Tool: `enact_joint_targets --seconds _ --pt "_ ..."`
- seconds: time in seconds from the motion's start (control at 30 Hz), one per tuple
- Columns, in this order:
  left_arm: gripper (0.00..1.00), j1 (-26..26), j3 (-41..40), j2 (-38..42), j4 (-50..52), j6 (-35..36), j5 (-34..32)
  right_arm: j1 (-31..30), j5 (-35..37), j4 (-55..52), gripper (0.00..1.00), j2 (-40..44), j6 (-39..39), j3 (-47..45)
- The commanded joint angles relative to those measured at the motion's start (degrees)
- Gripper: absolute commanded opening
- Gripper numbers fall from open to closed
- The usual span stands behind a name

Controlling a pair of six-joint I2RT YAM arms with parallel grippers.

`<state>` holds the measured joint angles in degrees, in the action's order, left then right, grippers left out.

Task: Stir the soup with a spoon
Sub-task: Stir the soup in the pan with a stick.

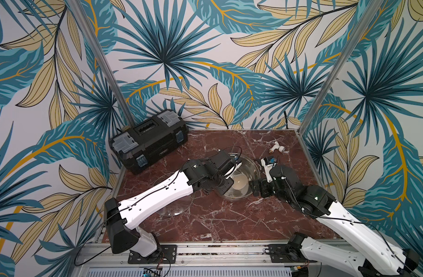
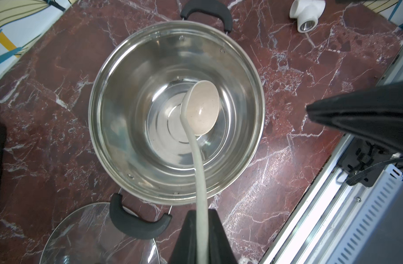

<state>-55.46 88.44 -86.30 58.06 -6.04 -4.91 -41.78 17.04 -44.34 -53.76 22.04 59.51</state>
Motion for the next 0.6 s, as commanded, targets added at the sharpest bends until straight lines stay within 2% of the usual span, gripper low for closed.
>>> enact_joint_targets --seconds 0.0,0.13,0.3,0.47,0.57 --pt "0.00 -0.1 2.0 1.7 5.0 -0.7 -3.0 -0.1 -0.4 1.0 1.00 -0.1 -0.3 0.8" --pt "0.00 0.3 2.7 1.8 8.1 -0.9 -5.5 -0.1 -0.6 0.8 0.99 -0.7 -0.1 0.8" --pt "0.00 0.5 3.7 1.6 8.8 -1.3 -12.8 -0.1 -1.6 1.4 1.00 -1.6 0.8 0.1" --pt "0.00 0.6 3.8 0.8 4.1 -0.3 -17.5 -0.1 0.0 1.9 0.99 -2.0 2.5 -0.5" --pt "0.00 0.6 3.4 0.0 -0.5 0.7 -18.1 -0.1 2.0 1.3 1.00 -2.1 3.5 -0.4"
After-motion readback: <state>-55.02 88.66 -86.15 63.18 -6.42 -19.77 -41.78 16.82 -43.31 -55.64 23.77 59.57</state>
